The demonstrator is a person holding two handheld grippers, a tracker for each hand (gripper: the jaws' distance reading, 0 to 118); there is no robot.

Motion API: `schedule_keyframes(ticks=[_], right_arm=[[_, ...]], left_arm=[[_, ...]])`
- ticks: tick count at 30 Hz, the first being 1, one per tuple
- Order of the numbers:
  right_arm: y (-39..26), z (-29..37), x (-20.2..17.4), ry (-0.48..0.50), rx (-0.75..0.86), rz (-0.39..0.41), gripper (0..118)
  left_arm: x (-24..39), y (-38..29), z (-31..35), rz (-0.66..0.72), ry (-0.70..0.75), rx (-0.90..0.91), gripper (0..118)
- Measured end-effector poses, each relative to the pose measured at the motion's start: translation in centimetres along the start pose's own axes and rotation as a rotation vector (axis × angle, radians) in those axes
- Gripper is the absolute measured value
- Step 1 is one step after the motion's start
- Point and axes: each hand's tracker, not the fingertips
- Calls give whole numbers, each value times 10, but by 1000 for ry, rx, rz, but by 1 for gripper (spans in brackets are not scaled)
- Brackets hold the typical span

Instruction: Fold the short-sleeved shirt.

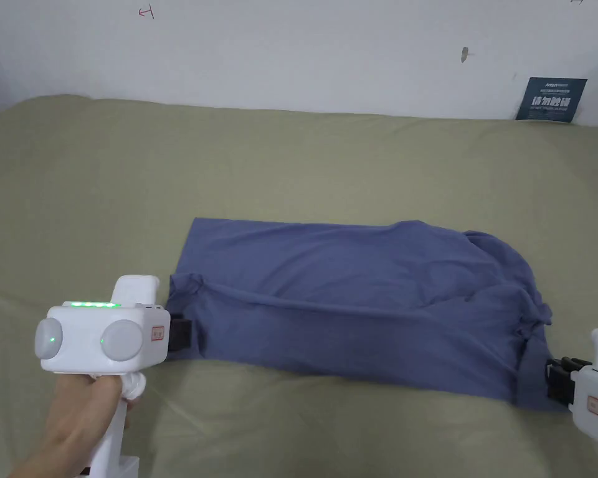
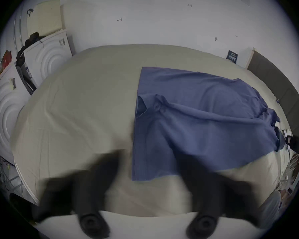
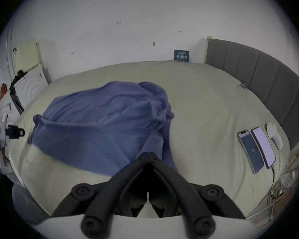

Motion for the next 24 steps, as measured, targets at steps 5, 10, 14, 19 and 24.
schedule_keyframes(ticks=[5,10,14,19,24], right_arm=[[1,10,-18,-25,20,16,0],[4,6,-19,-26,3,33,0],[6,-1,-18,-26,-3,46,5],[5,-12,-14,-62,-37,43,106],[2,-30,-17,-79,-90,39,40]], left_arm=[[10,-8,-28,-50,86,-42,112],[14,-17,-31,-58,73,-39,8],[14,-14,-41,-10,38,-46,3],[11,-8,-54,-33,38,-51,3],[20,-7,-39,-49,36,-53,3]])
